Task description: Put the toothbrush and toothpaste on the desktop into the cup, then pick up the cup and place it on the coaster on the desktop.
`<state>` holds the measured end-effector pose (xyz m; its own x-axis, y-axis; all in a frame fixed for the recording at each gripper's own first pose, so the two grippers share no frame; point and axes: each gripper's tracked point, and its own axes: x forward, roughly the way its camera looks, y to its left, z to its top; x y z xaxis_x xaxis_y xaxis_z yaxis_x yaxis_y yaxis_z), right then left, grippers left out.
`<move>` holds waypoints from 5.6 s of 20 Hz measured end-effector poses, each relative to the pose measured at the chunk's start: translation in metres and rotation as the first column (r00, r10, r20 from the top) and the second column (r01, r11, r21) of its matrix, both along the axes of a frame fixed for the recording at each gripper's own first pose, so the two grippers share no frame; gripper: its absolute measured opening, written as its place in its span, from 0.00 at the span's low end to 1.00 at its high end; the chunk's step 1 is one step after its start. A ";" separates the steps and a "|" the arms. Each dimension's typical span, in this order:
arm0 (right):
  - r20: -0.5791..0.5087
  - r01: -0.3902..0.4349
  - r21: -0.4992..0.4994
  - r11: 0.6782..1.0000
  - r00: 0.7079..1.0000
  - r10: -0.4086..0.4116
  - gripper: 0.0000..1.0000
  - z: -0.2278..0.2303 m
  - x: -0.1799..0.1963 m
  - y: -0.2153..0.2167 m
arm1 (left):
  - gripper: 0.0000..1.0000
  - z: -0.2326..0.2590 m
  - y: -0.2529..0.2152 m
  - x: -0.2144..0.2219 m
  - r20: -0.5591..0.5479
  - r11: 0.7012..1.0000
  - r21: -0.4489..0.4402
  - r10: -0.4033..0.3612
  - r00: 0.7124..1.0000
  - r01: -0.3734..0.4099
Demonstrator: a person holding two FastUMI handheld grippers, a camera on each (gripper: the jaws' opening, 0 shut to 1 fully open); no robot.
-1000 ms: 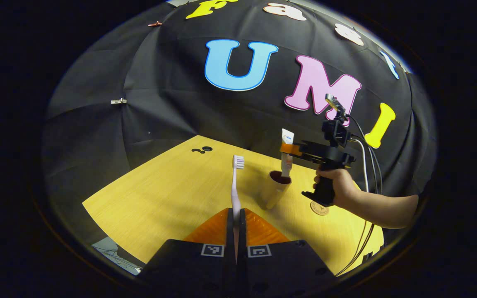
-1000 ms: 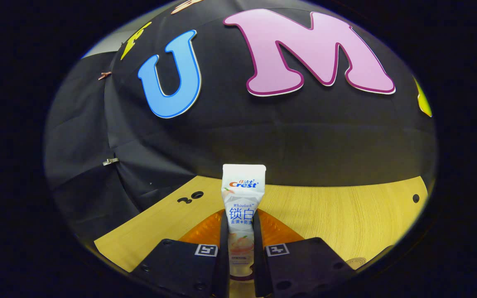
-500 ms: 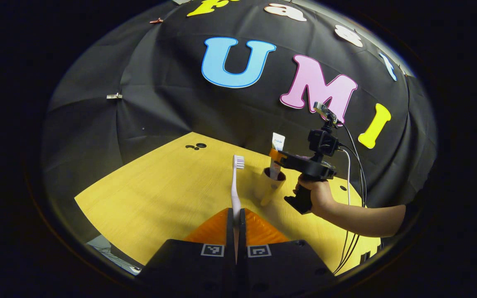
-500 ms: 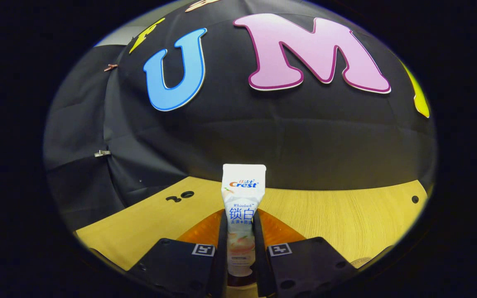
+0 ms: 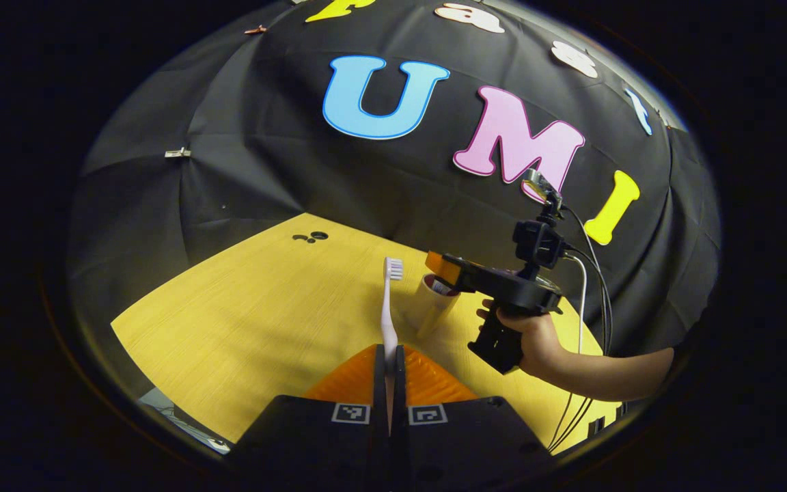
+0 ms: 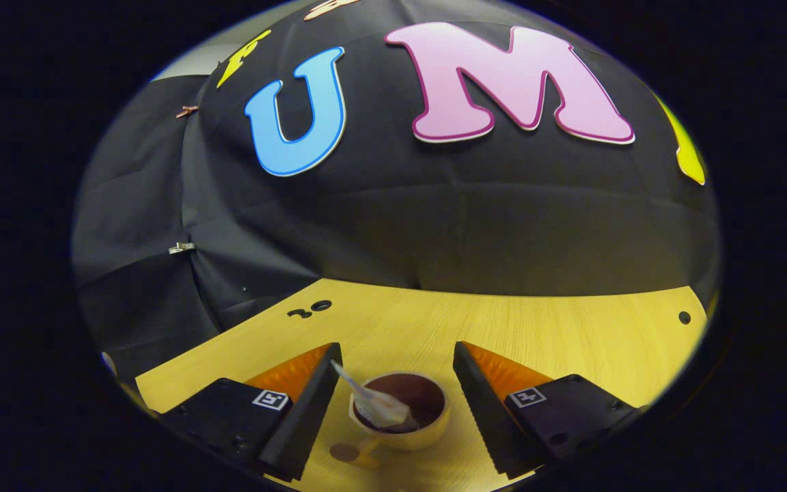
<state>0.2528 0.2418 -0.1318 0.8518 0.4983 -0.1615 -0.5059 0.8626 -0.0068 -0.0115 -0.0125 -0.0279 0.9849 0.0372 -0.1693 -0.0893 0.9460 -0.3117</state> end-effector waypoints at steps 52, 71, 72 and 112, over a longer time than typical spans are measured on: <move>-0.229 0.305 -0.031 0.952 0.925 -0.304 0.98 -0.051 -0.081 -0.238 | 0.88 0.039 -0.025 0.228 0.342 0.973 0.193 -0.191 0.920 0.130; -0.264 0.431 0.074 0.899 0.878 -0.400 0.98 0.001 -0.121 -0.286 | 0.98 -0.006 -0.034 0.192 -0.382 0.926 0.195 -0.232 0.895 0.323; -0.263 0.437 0.069 0.897 0.875 -0.406 0.98 0.000 -0.126 -0.290 | 0.98 -0.012 -0.036 0.194 -0.406 0.927 0.181 -0.235 0.883 0.329; -0.372 0.609 0.017 0.793 0.740 -0.560 0.98 -0.039 -0.190 -0.384 | 0.28 -0.075 -0.093 0.227 -0.720 0.835 0.153 -0.272 0.639 0.528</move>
<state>0.0628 -0.1424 -0.1704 0.8880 -0.0435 -0.4579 0.1488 0.9691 0.1965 0.2159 -0.1050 -0.1028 0.5542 -0.1560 -0.8177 0.2682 0.9634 -0.0020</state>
